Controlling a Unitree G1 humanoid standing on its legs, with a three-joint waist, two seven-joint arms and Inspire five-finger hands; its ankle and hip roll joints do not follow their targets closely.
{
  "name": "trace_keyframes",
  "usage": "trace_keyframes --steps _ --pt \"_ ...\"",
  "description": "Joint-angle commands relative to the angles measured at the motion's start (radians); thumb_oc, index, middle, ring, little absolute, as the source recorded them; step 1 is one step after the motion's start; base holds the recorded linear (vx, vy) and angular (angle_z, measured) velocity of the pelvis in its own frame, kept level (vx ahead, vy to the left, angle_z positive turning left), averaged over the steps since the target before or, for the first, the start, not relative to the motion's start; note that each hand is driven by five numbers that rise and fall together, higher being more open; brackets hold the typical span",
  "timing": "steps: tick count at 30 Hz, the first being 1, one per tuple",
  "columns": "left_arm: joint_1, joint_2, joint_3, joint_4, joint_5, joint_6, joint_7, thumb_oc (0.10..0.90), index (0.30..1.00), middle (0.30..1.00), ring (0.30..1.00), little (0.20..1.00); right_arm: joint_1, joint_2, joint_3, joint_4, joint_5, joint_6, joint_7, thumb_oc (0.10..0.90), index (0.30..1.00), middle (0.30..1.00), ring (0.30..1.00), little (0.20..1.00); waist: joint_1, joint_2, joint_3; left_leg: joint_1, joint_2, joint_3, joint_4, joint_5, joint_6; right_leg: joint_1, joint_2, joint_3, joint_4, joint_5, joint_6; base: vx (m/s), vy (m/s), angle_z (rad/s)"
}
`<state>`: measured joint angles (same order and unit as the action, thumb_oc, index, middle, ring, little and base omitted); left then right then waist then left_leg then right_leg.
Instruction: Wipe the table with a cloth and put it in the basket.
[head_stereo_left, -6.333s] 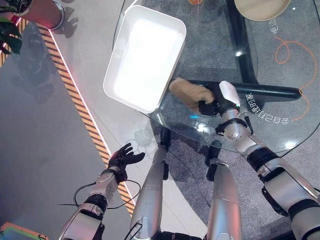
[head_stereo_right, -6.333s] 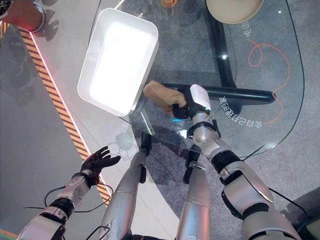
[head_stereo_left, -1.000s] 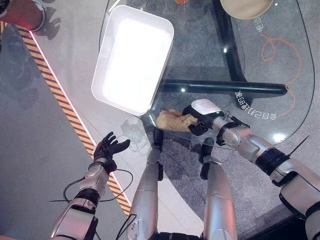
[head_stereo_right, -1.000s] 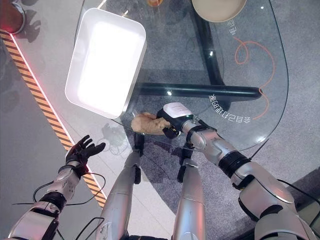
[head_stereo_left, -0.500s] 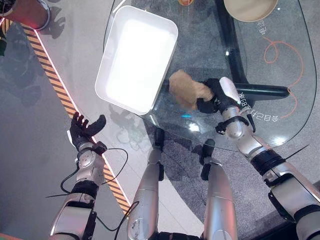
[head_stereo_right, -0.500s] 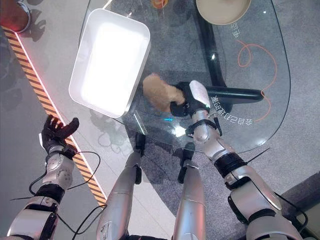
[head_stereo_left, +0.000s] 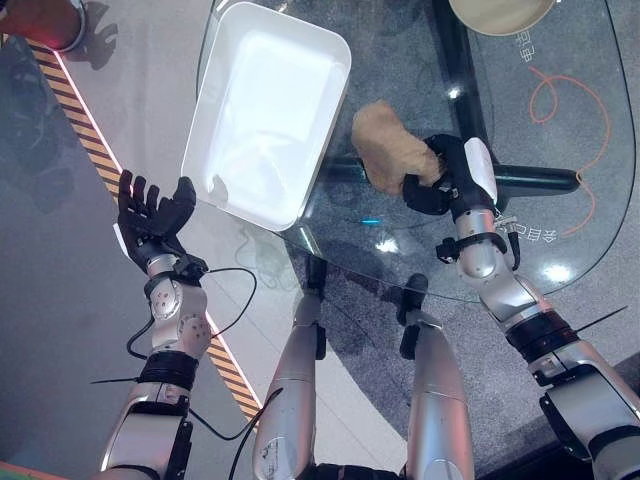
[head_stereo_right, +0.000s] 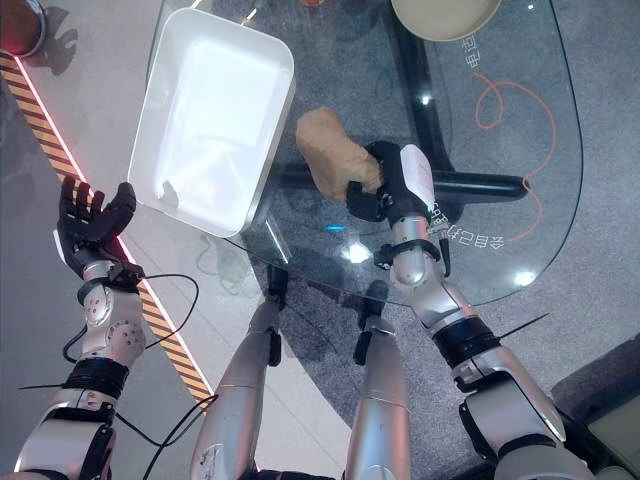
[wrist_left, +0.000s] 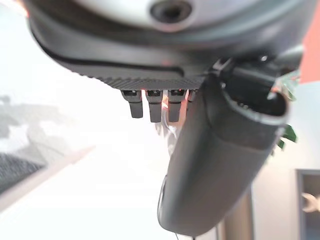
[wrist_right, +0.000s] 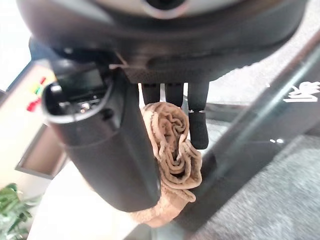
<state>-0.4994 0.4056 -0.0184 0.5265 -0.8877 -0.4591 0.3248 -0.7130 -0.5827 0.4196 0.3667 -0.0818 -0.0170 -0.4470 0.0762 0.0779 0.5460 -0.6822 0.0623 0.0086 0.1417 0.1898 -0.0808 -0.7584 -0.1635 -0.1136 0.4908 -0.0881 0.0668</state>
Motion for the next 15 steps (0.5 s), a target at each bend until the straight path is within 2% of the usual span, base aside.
trace_keyframes --steps 1,5,8,15 --pt "0.001 0.034 0.059 -0.119 -0.018 -0.098 -0.113 0.8 0.9 0.9 0.9 0.9 -0.046 0.039 -0.081 -0.235 -0.077 -0.162 -0.071 0.1 0.3 0.3 0.3 0.2 -0.01 -0.026 -0.026 -0.018 -0.045 0.017 0.138 -0.156 0.036 0.032 0.008 -0.077 -0.085 0.055 0.013 0.0 0.0 0.0" --pt "0.007 0.012 0.041 -0.209 -0.109 -0.039 -0.235 0.8 0.9 0.9 0.9 0.9 -0.035 0.048 -0.115 -0.299 -0.097 -0.195 -0.057 0.1 0.3 0.3 0.3 0.2 -0.015 -0.022 -0.026 -0.019 -0.046 0.022 0.139 -0.158 0.039 0.031 0.006 -0.076 -0.089 0.059 0.017 0.0 0.0 0.0" --pt "0.007 0.001 0.012 -0.274 -0.171 0.036 -0.311 0.8 0.9 0.9 0.9 0.9 -0.039 0.048 -0.136 -0.357 -0.094 -0.206 -0.032 0.1 0.3 0.3 0.3 0.2 -0.022 -0.019 -0.026 -0.019 -0.046 0.028 0.142 -0.161 0.04 0.031 0.004 -0.074 -0.093 0.062 0.02 0.0 0.0 0.0" --pt "0.0 -0.005 -0.022 -0.335 -0.277 0.127 -0.403 0.8 0.9 0.9 0.9 0.9 -0.029 0.043 -0.149 -0.425 -0.081 -0.233 0.003 0.1 0.3 0.3 0.3 0.2 -0.034 -0.016 -0.026 -0.01 -0.046 0.038 0.141 -0.164 0.041 0.04 0.003 -0.068 -0.104 0.068 0.024 0.0 0.009 -0.01"
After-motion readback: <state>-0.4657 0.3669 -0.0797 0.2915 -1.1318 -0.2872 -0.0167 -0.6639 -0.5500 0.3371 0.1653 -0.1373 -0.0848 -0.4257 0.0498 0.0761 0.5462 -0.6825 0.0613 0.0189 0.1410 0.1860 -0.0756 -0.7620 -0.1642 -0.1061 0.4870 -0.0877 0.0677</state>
